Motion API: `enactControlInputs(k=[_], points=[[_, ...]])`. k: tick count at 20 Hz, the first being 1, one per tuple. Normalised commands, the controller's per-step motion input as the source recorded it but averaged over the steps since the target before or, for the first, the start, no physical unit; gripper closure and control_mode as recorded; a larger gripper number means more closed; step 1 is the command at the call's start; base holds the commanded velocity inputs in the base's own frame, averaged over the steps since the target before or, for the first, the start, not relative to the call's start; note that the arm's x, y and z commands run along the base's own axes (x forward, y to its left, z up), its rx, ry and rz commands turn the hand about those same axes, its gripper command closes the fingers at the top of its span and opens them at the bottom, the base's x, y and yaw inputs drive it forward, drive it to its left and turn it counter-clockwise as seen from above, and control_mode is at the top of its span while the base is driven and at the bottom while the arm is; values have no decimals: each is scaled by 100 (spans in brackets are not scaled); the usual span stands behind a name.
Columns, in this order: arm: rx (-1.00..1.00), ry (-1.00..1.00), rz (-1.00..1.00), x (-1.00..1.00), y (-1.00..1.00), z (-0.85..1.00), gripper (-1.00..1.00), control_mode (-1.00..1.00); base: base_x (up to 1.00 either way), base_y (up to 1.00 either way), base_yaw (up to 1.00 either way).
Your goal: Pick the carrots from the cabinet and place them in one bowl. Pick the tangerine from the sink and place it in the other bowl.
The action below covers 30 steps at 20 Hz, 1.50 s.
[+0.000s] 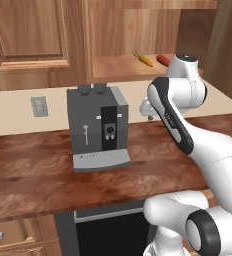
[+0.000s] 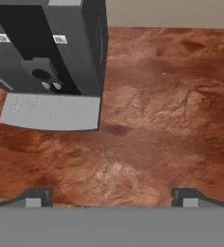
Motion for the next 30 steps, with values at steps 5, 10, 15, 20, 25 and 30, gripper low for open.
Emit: enactControlInputs(k=[5,10,15,20,25,30], points=[[0,-21,0,-9,-1,20,-100,-100,0,0,0],[0,-33,0,-7,0,19,-100,-100,0,0,0],[0,-10,-8,0,-5,29,-100,-100,0,0,0],[0,-3,-14,0,-8,33,-100,-100,0,0,0],[0,0,-16,0,-4,36,-100,-100,0,0,0],[0,0,-3,0,-7,29,-100,-100,0,0,0]])
